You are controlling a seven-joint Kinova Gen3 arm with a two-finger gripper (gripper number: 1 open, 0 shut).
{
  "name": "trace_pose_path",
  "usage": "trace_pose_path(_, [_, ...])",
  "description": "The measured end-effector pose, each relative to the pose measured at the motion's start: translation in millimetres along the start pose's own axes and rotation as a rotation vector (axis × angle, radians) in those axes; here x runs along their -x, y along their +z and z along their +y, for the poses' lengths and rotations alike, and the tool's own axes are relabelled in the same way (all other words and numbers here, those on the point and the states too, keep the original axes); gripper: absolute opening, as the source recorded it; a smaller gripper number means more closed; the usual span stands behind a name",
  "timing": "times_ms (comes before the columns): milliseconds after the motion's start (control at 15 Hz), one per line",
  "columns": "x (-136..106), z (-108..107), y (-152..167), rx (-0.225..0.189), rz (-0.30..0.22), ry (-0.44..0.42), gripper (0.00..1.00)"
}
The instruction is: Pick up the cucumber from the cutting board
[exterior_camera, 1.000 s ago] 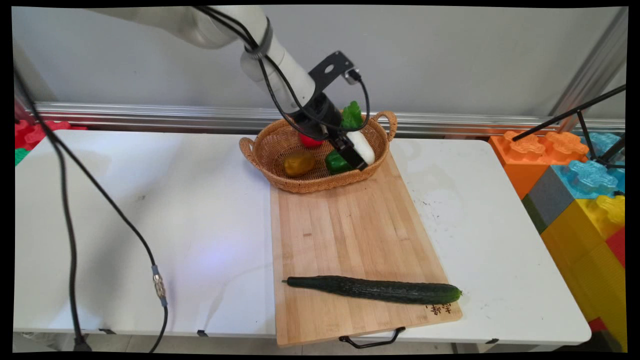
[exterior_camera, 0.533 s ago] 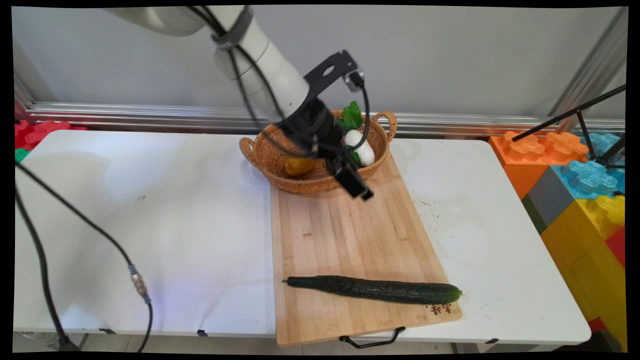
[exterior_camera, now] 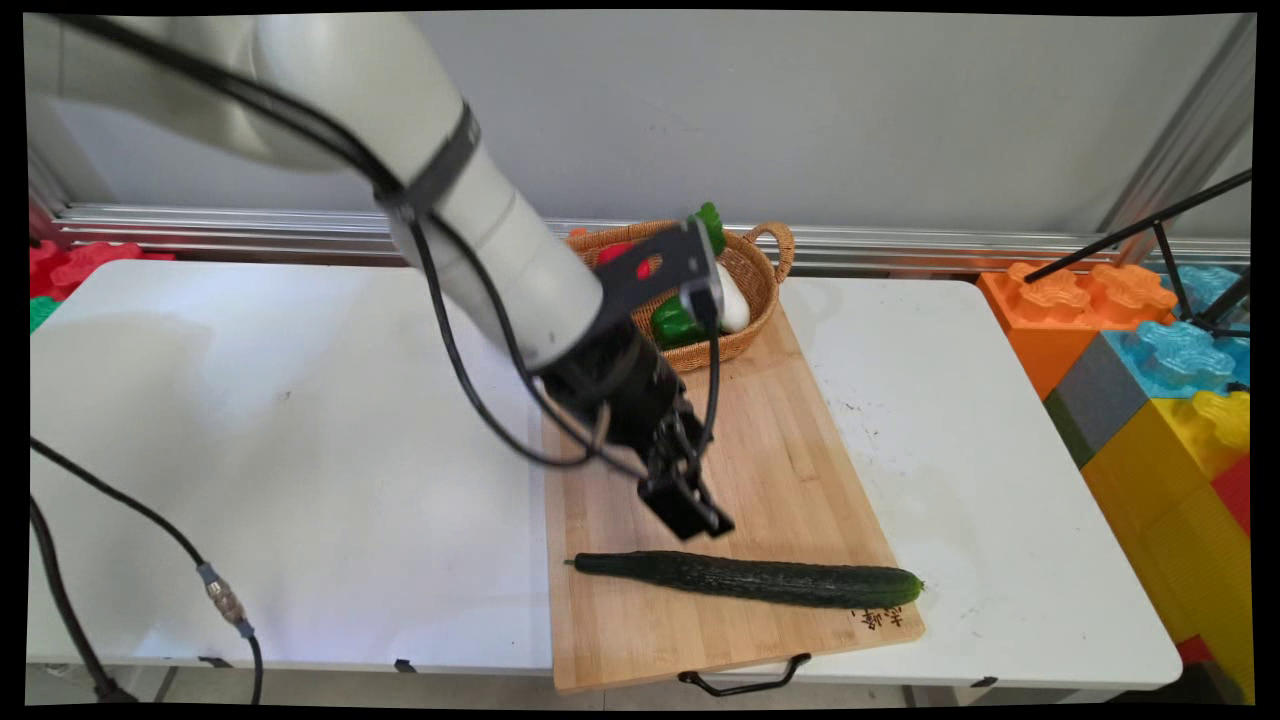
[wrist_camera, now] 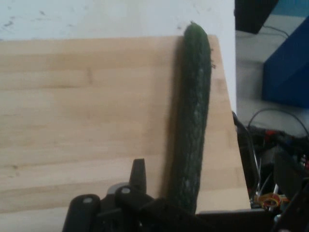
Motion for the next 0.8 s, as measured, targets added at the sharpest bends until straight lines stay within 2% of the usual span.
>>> trace_pose_path(333, [14.5,15.6,43.1,-0.027,-0.032,0.052,1.0])
trace_pose_path(800, [36.3,23.1,99.0,-0.061,-0.063,0.106,1.0])
